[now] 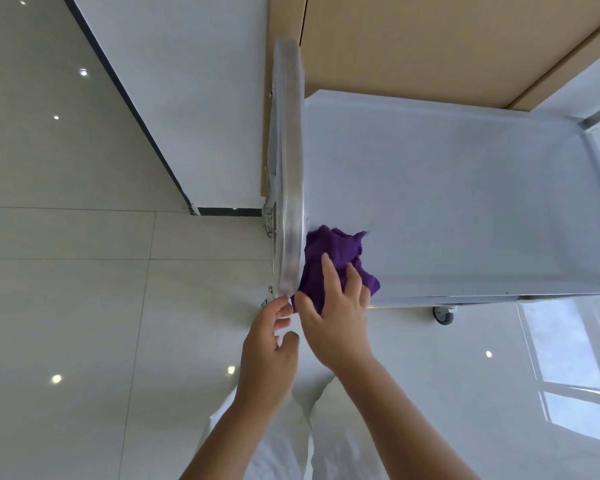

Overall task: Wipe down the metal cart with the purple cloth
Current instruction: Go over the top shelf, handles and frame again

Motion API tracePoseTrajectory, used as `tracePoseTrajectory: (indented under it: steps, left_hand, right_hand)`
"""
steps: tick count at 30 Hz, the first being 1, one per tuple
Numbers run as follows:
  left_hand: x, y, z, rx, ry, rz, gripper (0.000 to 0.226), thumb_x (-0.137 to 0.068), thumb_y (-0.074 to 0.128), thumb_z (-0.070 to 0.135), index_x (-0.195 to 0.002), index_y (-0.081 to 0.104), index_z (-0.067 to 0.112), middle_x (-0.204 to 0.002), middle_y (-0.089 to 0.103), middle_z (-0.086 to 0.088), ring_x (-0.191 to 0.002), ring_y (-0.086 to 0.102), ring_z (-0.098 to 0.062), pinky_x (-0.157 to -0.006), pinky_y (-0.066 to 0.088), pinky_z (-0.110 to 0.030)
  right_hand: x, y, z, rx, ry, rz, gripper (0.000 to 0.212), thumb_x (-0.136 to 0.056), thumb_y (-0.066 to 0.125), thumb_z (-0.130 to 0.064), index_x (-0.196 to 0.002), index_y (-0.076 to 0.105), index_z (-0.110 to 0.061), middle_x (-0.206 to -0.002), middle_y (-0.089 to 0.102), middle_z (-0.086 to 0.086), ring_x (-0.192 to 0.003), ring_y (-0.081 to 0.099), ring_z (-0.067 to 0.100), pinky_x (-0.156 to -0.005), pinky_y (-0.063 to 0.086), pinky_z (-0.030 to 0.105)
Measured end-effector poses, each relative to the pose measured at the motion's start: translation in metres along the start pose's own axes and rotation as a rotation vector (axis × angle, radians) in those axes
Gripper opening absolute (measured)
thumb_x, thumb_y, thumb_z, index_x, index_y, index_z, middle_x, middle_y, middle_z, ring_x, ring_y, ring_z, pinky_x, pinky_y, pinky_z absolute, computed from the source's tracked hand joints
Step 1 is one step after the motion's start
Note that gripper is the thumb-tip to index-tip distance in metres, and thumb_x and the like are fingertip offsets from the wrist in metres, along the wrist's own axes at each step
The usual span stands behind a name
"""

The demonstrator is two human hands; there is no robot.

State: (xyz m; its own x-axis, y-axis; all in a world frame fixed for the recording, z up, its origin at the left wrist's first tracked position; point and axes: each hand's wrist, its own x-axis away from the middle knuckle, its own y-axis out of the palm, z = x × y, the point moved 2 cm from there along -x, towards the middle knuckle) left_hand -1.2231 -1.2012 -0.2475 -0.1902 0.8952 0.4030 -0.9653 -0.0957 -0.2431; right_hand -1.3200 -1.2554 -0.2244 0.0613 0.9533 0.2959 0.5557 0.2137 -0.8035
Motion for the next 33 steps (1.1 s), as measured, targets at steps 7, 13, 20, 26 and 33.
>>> tracePoseTrajectory:
  steps: [7, 13, 20, 26, 33]
  left_hand:
    - [0.001, 0.005, 0.004, -0.311, 0.279, -0.054, 0.056, -0.081, 0.032, 0.003, -0.134, 0.048, 0.010, -0.131, 0.053, -0.001, -0.121, 0.049, -0.012, -0.101, 0.032, -0.009]
    - [-0.006, 0.030, 0.016, -0.321, 0.371, -0.083, 0.056, -0.084, 0.032, 0.004, -0.140, 0.039, 0.006, -0.141, 0.037, 0.001, -0.129, 0.027, 0.002, -0.102, 0.017, 0.000]
    - [-0.028, 0.042, 0.019, -0.382, 0.490, -0.120, 0.060, -0.078, 0.027, 0.007, -0.136, 0.041, 0.001, -0.125, 0.046, -0.013, -0.116, 0.040, -0.014, -0.100, 0.031, -0.012]
    - [-0.053, 0.059, 0.009, -0.629, 0.514, -0.145, 0.061, -0.079, 0.024, 0.009, -0.137, 0.035, -0.008, -0.141, 0.040, -0.022, -0.136, 0.030, -0.030, -0.113, 0.013, -0.030]
    - [-0.059, 0.068, -0.001, -0.959, 0.535, -0.129, 0.106, -0.052, 0.074, 0.000, -0.143, 0.019, -0.002, -0.145, 0.031, -0.027, -0.134, 0.020, -0.038, -0.102, 0.010, -0.053]
  right_hand:
    - [-0.023, -0.012, 0.019, 0.450, -0.298, 0.167, 0.052, -0.048, 0.078, -0.025, -0.096, 0.059, -0.015, -0.105, 0.053, 0.012, -0.092, 0.042, 0.029, -0.083, 0.047, 0.042]
    - [-0.036, 0.020, 0.042, 0.404, -0.438, 0.103, 0.054, -0.081, 0.050, -0.039, -0.132, 0.040, -0.023, -0.138, 0.049, 0.017, -0.129, 0.043, 0.040, -0.101, 0.038, 0.052]
    - [-0.047, 0.017, 0.076, 0.350, -0.597, 0.202, 0.058, -0.071, 0.078, -0.028, -0.123, 0.055, -0.018, -0.135, 0.052, 0.015, -0.129, 0.043, 0.037, -0.106, 0.039, 0.044]
    - [-0.054, 0.010, 0.093, 0.337, -0.635, 0.221, 0.055, -0.076, 0.070, -0.027, -0.125, 0.049, -0.019, -0.136, 0.051, 0.014, -0.130, 0.043, 0.036, -0.104, 0.040, 0.044]
    - [-0.058, -0.004, 0.117, 0.334, -0.659, 0.252, 0.064, -0.070, 0.077, -0.029, -0.127, 0.048, -0.019, -0.136, 0.051, 0.016, -0.128, 0.044, 0.036, -0.106, 0.037, 0.041]
